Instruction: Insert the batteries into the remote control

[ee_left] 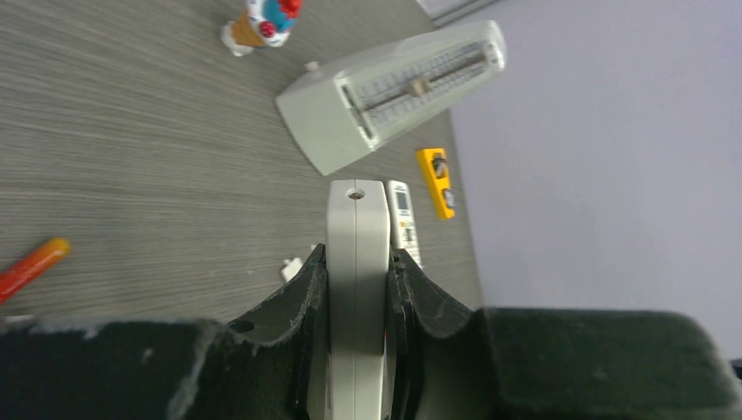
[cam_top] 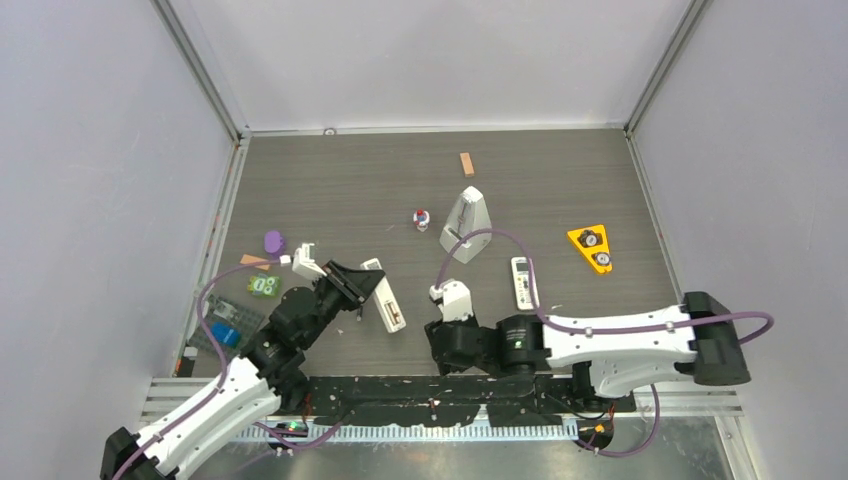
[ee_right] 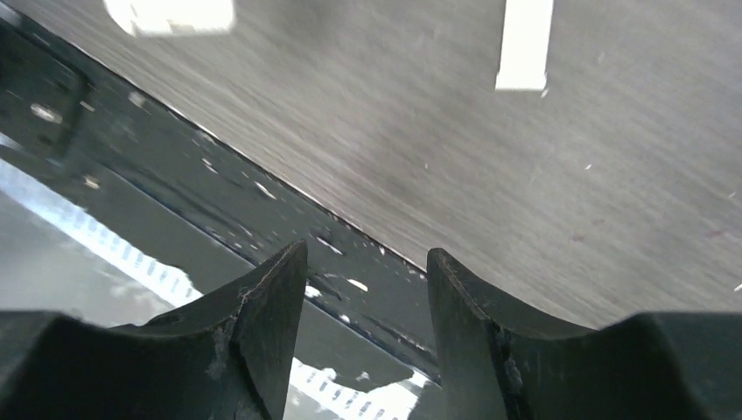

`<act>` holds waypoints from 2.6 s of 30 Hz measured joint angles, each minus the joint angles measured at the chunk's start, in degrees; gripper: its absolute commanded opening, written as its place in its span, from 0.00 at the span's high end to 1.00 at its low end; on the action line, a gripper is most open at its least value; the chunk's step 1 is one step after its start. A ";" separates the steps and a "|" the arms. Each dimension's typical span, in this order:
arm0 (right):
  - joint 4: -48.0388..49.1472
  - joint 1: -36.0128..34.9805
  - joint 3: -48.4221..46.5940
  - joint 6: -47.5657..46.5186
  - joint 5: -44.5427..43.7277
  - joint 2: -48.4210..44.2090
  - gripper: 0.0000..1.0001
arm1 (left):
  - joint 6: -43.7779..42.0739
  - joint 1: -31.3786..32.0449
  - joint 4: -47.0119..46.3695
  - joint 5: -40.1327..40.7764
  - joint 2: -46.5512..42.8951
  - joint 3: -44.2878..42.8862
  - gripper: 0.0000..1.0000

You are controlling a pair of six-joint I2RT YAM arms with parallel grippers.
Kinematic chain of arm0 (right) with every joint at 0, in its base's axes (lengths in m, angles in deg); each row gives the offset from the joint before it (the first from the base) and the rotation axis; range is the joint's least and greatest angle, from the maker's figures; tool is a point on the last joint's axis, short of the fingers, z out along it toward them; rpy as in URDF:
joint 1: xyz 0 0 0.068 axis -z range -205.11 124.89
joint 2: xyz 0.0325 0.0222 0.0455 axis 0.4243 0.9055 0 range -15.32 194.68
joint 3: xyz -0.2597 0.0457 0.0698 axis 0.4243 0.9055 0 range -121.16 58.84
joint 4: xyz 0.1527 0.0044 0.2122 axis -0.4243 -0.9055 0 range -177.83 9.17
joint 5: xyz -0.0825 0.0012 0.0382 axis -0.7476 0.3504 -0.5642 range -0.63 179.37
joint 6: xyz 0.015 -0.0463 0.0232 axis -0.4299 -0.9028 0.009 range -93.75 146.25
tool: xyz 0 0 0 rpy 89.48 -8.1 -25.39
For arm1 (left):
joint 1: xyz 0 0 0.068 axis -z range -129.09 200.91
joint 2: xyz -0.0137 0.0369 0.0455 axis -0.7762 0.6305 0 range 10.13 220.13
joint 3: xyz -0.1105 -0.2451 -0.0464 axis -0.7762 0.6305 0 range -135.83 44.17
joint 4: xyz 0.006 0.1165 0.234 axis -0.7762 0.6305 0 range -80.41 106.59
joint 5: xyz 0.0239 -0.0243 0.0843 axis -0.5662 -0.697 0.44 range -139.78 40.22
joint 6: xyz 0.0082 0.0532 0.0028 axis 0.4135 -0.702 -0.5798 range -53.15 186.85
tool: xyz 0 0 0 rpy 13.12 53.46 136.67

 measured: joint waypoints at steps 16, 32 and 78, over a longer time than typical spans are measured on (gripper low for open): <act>4.72 -5.68 -3.65 -0.61 15.37 23.19 0.56 | -4.94 -0.02 11.32 4.00 -3.32 -0.31 1.00; 5.88 -5.70 -4.61 -0.59 20.57 26.16 0.78 | -5.81 -0.02 11.93 4.46 -3.28 -0.31 1.00; 6.21 27.02 6.97 -3.43 -0.61 4.90 0.52 | -13.44 -0.55 18.49 4.31 -6.91 -4.13 1.00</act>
